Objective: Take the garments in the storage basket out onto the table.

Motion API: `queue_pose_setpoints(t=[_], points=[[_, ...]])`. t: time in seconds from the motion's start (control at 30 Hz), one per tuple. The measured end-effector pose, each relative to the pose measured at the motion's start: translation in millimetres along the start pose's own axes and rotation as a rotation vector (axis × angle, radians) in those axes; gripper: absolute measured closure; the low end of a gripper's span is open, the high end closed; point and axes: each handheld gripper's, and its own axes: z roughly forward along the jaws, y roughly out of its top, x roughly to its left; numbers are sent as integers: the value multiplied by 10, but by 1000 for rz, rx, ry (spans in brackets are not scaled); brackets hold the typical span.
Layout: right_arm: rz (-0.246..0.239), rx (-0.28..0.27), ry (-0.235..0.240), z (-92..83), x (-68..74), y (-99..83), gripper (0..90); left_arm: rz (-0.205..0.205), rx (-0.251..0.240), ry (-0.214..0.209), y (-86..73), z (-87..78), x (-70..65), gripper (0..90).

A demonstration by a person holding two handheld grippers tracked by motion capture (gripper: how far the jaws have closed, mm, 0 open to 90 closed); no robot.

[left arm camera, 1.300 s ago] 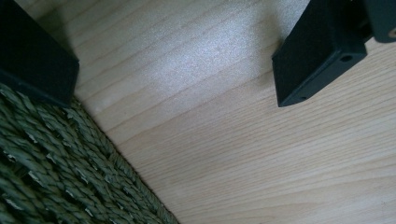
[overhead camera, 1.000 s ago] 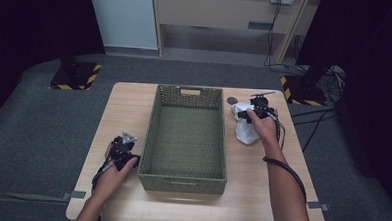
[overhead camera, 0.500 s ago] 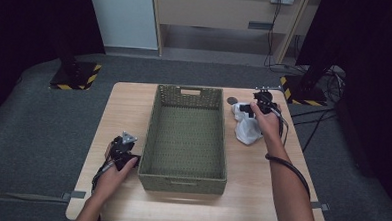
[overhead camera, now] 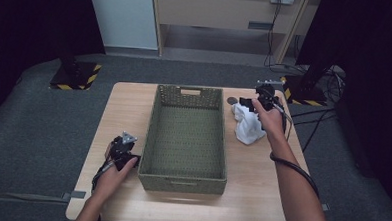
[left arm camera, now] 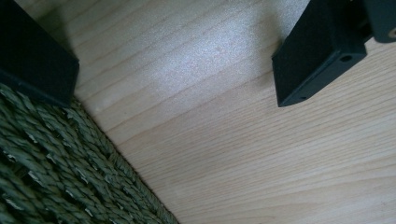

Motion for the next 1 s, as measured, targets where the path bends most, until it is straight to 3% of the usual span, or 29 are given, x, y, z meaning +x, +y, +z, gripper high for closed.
queue_pose_setpoints(t=[0.17, 0.3, 0.53, 1.0], points=[[17, -66, 33, -174, 27, 50, 31, -2, 0, 1, -2, -2, -2, 0], [9, -75, 43, -274, 61, 53, 23, -1, 0, 1, -1, -1, -2, 0], [-51, -87, 62, -457, 165, 17, 21, -1, 0, 1, -1, -1, -2, 0], [-93, -97, 88, -733, 258, -306, 20, -1, 0, 1, -1, -1, -2, 0]])
